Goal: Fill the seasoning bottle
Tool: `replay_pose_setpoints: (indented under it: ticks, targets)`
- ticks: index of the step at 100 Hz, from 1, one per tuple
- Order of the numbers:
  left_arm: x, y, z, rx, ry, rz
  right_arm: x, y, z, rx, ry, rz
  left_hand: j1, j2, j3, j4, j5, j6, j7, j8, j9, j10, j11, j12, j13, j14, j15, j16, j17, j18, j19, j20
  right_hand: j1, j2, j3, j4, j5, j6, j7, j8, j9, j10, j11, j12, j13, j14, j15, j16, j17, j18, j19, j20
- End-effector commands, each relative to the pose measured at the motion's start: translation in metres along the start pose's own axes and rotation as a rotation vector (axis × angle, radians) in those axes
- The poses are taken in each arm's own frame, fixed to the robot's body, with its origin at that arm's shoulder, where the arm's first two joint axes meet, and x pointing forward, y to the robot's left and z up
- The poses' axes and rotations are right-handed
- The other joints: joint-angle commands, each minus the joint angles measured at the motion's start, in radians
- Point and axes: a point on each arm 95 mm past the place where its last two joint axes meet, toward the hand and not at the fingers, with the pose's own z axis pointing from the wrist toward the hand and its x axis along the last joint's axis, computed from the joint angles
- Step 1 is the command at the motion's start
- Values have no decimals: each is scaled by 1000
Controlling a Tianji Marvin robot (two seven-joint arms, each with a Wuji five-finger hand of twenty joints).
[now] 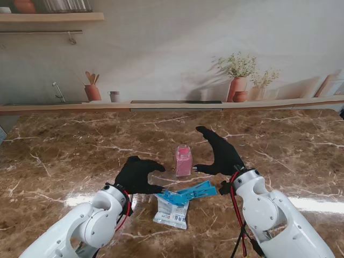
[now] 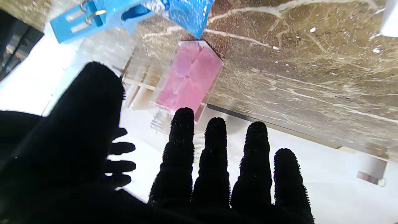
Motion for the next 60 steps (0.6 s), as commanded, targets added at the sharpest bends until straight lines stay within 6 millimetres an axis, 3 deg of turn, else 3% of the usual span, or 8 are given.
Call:
replay_pose_setpoints:
  ticks: [1,10,19,43,49,60]
  targets:
    - [-2,1,-2,17,-16,-7,-7,0,6,19,-6,27,-31,29,-47,36,3,20,-45,-33,-57,11,-28,-28,-43,-40,-40,-38,3,-35,28,-62,-31,-37,41,-32,-65,24,-22,12,-65,7,-3,-23,-64,-7,-14,-32,-29,-48,-32,-36]
    - [-6,-1,-4,26,-29,-27,-15,-1,14,55,1,82,-31,56,-108,43,-3,31,-95,-59,-95,9,-46,-43,-73,-52,-54,-74,4,-37,27,-136,-31,-51,48,-40,-70,23,-65,37,-97,6,6,-34,-96,-15,-17,-54,-53,-60,-48,-46]
    - [-9,-2,-6,31,-39,-49,-25,-4,21,91,-5,114,-28,69,-141,48,0,37,-114,-70,-105,9,-49,-46,-87,-58,-55,-86,5,-44,16,-172,-42,-61,56,-43,-63,22,-101,62,-110,6,11,-44,-112,-22,-18,-69,-60,-64,-55,-50]
    - [-17,-4,-10,63,-72,-73,-50,-16,39,194,-9,223,-25,76,-155,53,11,44,-107,-67,-109,8,-52,-48,-101,-65,-55,-91,4,-46,18,-185,-22,-100,78,-45,-57,21,-140,56,-132,1,0,-57,-133,-46,-30,-79,-77,-82,-77,-55]
    - [-19,-3,-11,63,-83,-79,-54,-20,43,213,-2,272,-24,75,-156,53,11,46,-107,-67,-110,9,-52,-48,-103,-64,-54,-92,2,-51,14,-188,-15,-103,82,-47,-46,23,-156,-57,-139,-1,-21,-75,-153,-52,-33,-82,-89,-87,-97,-48]
    - [-23,-2,-12,64,-100,-85,-60,-25,49,250,4,323,-25,78,-160,54,11,46,-107,-67,-114,9,-53,-49,-107,-66,-55,-93,2,-51,9,-191,-4,-105,79,-48,-44,26,-170,-110,-147,2,-50,-83,-169,-54,-36,-83,-99,-89,-105,-45]
